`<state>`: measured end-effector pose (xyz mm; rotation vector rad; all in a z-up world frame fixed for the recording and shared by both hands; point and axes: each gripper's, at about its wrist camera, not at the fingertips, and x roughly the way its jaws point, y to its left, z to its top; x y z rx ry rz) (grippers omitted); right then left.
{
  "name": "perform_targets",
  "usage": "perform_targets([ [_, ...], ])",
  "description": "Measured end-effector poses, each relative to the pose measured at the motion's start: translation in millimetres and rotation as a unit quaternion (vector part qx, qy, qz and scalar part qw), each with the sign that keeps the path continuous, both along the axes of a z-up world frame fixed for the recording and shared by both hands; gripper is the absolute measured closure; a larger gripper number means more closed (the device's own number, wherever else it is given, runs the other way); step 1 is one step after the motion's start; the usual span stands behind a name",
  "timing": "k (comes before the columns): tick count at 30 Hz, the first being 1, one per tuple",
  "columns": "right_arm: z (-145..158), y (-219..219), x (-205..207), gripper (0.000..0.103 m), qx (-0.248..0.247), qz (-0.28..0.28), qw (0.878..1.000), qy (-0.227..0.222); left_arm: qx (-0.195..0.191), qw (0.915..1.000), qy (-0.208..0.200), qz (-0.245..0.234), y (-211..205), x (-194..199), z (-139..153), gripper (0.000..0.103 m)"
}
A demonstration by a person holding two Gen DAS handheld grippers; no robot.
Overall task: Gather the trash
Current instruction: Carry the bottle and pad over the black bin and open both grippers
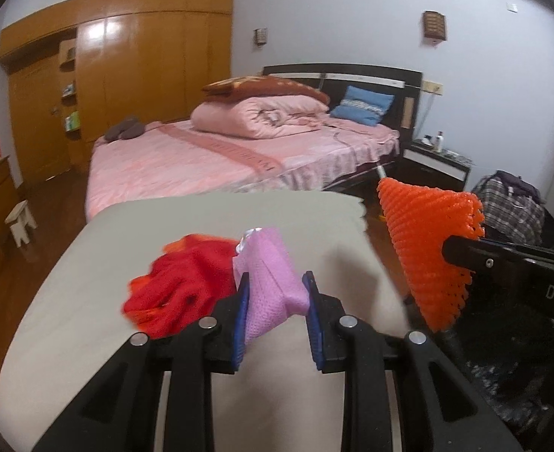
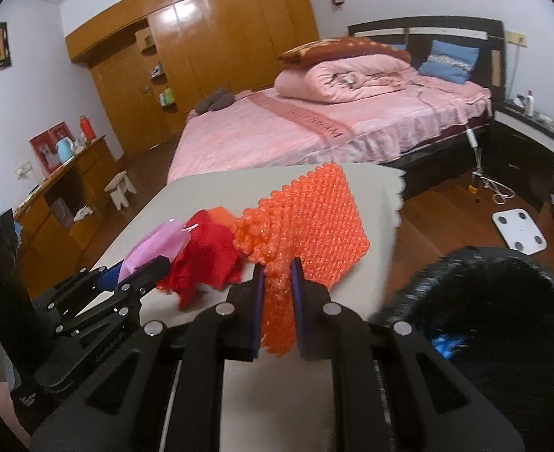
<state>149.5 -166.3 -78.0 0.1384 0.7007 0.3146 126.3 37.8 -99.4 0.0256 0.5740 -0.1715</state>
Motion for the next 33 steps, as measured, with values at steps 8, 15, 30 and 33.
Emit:
perform_targets([
  [8, -5.5, -72.5, -30.0, 0.09, -0.008, -0.067, 0.998, 0.01, -0.007, 0.9975, -0.002, -0.07, -67.2, -2.0, 6.6, 0.076],
  [15, -27.1, -125.2, -51.0, 0.09, -0.024, -0.127, 0.991, 0.034, -0.019, 0.9893, 0.013, -0.144, -133.6, -4.8, -0.3, 0.076],
  [30, -43.9, -186.7, -70.7, 0.018, -0.071, -0.219, 0.973, 0.026, -0.051, 0.9732, 0.048, -0.219, -186.7, -1.6, -23.3, 0.03],
  [33, -39.4, -180.0, -66.9, 0.009, -0.071, -0.215, 0.974, 0.009, -0.041, 0.9804, 0.037, -0.189, -166.9, -1.9, -21.6, 0.027],
])
